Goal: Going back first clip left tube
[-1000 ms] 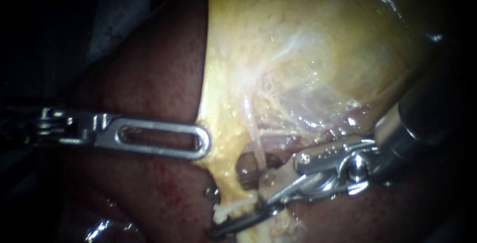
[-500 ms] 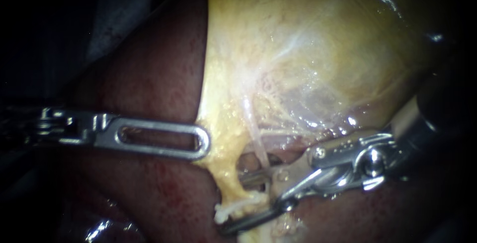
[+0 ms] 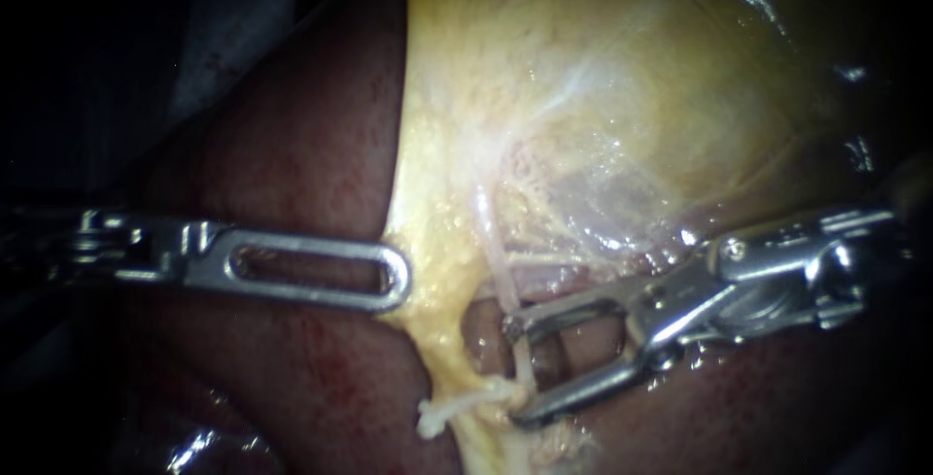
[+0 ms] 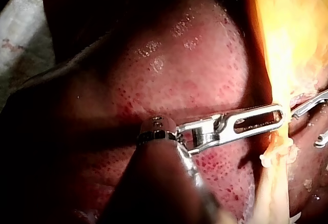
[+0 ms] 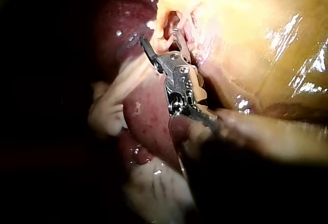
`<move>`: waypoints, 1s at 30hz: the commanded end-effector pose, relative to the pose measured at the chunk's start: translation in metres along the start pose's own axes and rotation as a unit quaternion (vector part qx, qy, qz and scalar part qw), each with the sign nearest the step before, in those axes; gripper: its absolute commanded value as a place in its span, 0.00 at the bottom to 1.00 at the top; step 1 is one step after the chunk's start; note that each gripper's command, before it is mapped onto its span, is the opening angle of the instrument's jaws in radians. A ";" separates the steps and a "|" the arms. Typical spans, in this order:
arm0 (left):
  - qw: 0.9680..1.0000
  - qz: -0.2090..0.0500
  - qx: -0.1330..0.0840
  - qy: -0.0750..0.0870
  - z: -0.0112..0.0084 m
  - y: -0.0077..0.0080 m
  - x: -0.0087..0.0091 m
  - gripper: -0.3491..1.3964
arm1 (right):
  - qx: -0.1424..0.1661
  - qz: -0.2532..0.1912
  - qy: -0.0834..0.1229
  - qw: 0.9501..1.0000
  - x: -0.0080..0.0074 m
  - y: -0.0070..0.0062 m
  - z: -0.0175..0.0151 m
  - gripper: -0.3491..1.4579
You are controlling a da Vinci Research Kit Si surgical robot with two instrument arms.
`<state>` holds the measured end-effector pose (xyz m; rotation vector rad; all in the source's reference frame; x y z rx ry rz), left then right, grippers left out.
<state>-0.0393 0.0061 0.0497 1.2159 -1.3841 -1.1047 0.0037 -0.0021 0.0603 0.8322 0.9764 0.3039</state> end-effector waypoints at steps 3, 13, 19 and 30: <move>1.000 0.000 0.000 0.000 0.0000 0.0000 0.0000 0.00 | -0.005 -0.003 0.004 1.000 0.0005 0.0000 -0.0021 0.48; 1.000 0.000 0.000 0.000 -0.0002 0.0005 -0.0002 0.00 | -0.034 -0.021 0.019 0.999 0.0022 0.0004 -0.0087 0.48; 1.000 0.000 0.001 0.001 -0.0005 0.0014 -0.0006 0.00 | -0.043 -0.032 0.022 0.998 0.0026 0.0007 -0.0098 0.49; 1.000 0.004 -0.003 -0.001 0.0007 0.0027 -0.0001 0.00 | -0.043 -0.032 0.022 0.998 0.0026 0.0006 -0.0098 0.49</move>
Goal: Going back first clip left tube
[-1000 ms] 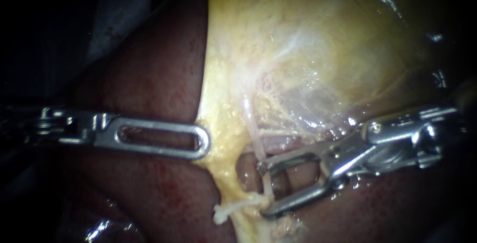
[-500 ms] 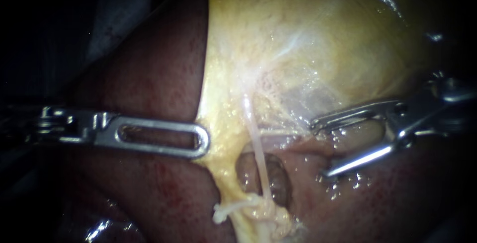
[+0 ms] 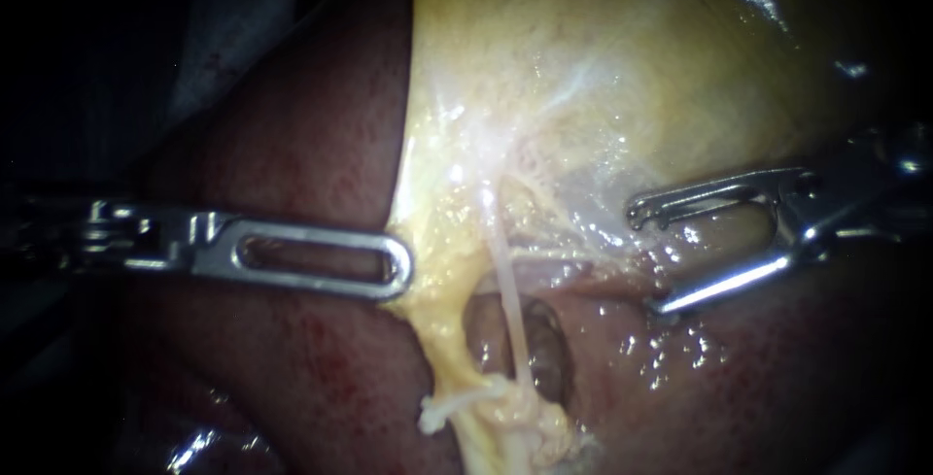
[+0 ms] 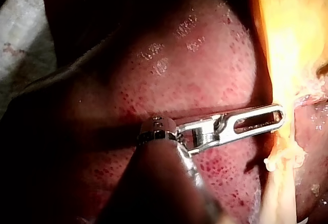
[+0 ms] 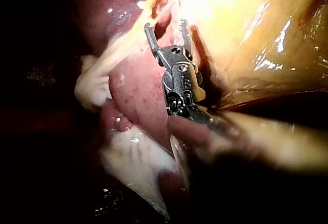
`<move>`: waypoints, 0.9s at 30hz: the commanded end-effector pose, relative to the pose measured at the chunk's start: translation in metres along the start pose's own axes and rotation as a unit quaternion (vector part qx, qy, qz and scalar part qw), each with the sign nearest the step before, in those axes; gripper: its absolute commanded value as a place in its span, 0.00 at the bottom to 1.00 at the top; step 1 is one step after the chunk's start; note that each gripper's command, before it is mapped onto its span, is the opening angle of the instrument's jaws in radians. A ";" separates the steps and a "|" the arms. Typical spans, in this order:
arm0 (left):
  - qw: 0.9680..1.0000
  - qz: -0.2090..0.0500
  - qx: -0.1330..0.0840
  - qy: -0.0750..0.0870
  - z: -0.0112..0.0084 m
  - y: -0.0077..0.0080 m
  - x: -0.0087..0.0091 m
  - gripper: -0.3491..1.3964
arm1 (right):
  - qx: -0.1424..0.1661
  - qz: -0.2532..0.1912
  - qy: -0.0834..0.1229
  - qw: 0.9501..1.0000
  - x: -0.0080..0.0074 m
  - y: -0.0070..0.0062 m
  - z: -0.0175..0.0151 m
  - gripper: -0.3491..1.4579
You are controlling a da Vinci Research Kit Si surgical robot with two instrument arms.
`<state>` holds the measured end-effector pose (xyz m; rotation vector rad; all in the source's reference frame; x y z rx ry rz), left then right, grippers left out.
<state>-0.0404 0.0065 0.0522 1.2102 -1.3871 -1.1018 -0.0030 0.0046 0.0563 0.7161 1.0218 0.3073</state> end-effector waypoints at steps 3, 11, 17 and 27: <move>1.000 0.001 -0.003 -0.001 0.0008 0.0011 0.0004 0.00 | 0.000 0.000 0.000 1.000 0.0000 0.0000 0.0000 0.49; 1.000 0.001 -0.007 0.005 0.0029 0.0035 0.0011 0.00 | 0.000 0.000 0.000 1.000 0.0000 -0.0001 0.0000 0.49; 1.000 0.002 -0.009 0.006 0.0031 0.0045 0.0009 0.00 | 0.000 0.000 0.000 1.000 0.0000 -0.0001 0.0000 0.49; 1.000 0.001 -0.010 0.007 0.0029 0.0045 0.0008 0.00 | 0.000 0.000 0.000 1.000 0.0000 -0.0001 0.0001 0.49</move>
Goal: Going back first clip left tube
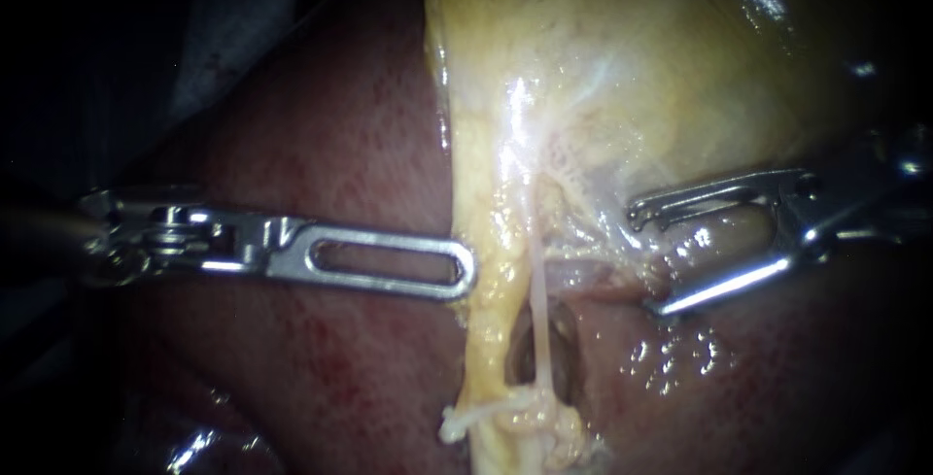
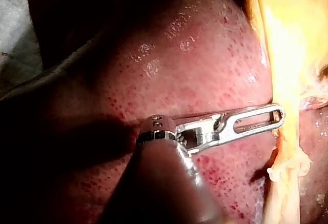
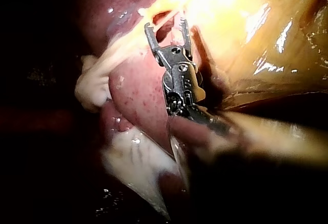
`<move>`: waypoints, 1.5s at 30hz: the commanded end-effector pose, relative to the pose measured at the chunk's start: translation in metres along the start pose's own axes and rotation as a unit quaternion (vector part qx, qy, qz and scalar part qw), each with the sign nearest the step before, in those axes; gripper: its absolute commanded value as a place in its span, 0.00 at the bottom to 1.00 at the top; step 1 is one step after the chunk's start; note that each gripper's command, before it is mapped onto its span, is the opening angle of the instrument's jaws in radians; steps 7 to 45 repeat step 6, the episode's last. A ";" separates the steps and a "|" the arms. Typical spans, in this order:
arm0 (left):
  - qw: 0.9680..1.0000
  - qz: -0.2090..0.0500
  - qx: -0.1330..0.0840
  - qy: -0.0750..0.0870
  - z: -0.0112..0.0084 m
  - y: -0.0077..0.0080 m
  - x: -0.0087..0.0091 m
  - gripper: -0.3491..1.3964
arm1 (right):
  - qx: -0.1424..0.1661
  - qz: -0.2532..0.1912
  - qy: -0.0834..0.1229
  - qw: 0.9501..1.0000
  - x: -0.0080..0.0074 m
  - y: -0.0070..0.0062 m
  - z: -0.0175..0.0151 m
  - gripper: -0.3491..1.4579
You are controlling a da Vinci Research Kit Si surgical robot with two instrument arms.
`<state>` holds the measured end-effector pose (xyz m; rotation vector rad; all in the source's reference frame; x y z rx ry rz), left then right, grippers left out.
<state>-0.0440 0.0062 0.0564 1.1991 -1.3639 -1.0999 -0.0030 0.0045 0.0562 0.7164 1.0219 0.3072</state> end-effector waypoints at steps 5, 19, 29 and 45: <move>1.000 0.000 0.000 0.000 -0.0001 -0.0001 0.0000 0.00 | 0.000 0.000 0.000 1.000 0.0000 0.0000 0.0000 0.49; 1.000 0.000 0.000 0.000 -0.0001 -0.0001 0.0000 0.00 | 0.000 0.000 0.000 1.000 0.0000 0.0000 0.0000 0.49; 1.000 0.000 0.000 0.000 -0.0001 -0.0001 0.0000 0.00 | 0.000 0.000 0.000 1.000 0.0000 0.0000 0.0000 0.49; 1.000 0.000 0.000 0.000 -0.0001 -0.0001 0.0000 0.00 | 0.000 0.000 0.000 1.000 0.0000 0.0000 0.0000 0.49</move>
